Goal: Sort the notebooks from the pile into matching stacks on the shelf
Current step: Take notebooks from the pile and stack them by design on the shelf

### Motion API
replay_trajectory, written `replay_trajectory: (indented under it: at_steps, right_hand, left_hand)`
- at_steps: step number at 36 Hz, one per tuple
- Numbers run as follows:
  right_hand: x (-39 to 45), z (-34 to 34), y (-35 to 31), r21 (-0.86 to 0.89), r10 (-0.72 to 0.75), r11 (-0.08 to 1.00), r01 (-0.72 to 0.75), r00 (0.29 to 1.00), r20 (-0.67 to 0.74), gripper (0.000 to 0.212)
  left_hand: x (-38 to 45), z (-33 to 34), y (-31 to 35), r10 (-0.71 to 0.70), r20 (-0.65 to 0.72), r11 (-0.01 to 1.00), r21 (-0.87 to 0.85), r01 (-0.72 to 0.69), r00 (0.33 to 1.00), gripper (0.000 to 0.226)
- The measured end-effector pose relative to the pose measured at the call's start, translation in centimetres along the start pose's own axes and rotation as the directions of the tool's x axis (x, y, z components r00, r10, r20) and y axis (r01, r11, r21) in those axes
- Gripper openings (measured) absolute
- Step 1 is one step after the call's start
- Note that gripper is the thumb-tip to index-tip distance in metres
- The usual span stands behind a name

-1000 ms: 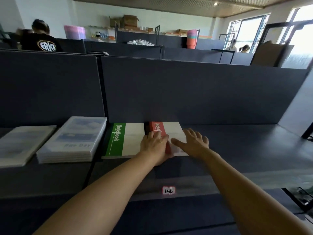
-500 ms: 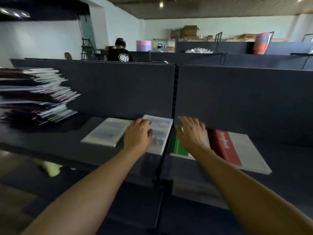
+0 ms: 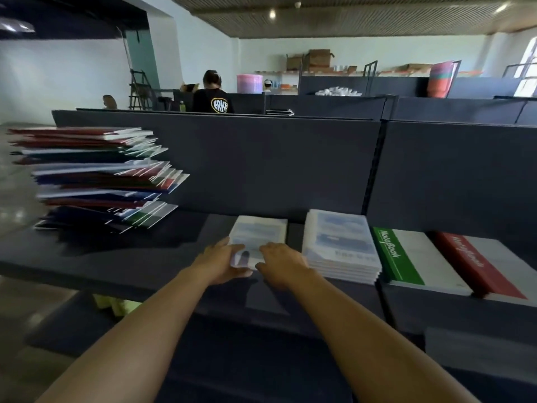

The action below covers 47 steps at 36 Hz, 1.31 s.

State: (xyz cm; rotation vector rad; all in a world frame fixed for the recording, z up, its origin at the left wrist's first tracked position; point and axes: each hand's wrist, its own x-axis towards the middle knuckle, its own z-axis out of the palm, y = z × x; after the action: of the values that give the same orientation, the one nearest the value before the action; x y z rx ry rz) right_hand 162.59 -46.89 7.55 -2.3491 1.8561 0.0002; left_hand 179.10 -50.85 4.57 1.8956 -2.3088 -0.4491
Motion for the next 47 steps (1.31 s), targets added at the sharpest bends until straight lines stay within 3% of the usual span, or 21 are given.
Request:
replay_trajectory:
  at_steps: [3,7,12,18,24,29,38,47]
  right_hand:
    - [0.4,0.3,-0.5,-0.019,0.086,0.996,-0.086,0.996,0.009,0.049]
    - [-0.1,0.5,-1.0,-0.118,0.113,0.986,-0.114,0.993,-0.021,0.042]
    - [0.2,0.4,-1.1,-0.361,0.036,0.930,-0.068,0.995,-0.094,0.034]
    - [1.6,0.3,-0.2,-0.450,0.031,0.890,-0.068,0.996,-0.089,0.033]
    - [2.5,-0.5,-0.3,-0.456,0.026,0.889,-0.034,0.999,-0.024,0.028]
    - [3.7,-2.7,-0.9,-0.400,0.058,0.916,-0.034,0.997,0.047,0.047]
    - [7.5,-6.4,-6.2,-0.325,-0.122,0.945,0.038,0.963,-0.242,0.038]
    - [11.1,-11.1,-16.9,-0.183,-0.274,0.961,0.207,0.796,-0.539,0.033]
  left_hand:
    - [0.5,0.4,-0.5,0.102,0.004,0.995,-0.012,-0.102,0.995,0.061]
    - [0.7,0.8,-0.5,0.191,-0.111,0.981,-0.022,-0.195,0.975,0.033]
    - [1.1,0.9,-0.1,0.212,-0.136,0.974,-0.052,-0.221,0.968,0.030]
    - [1.9,0.9,1.0,0.152,-0.126,0.984,-0.071,-0.162,0.980,0.013]
    - [1.7,0.1,1.3,0.161,-0.047,0.987,-0.003,-0.161,0.986,0.028]
    - [0.3,-0.8,0.1,0.167,-0.087,0.986,0.028,-0.165,0.982,0.049]
    - [-2.3,-5.8,-5.5,0.078,-0.310,0.987,0.157,-0.030,0.947,0.045]
    - [-4.9,-11.2,-13.5,0.038,-0.477,0.986,0.159,0.044,0.878,0.038]
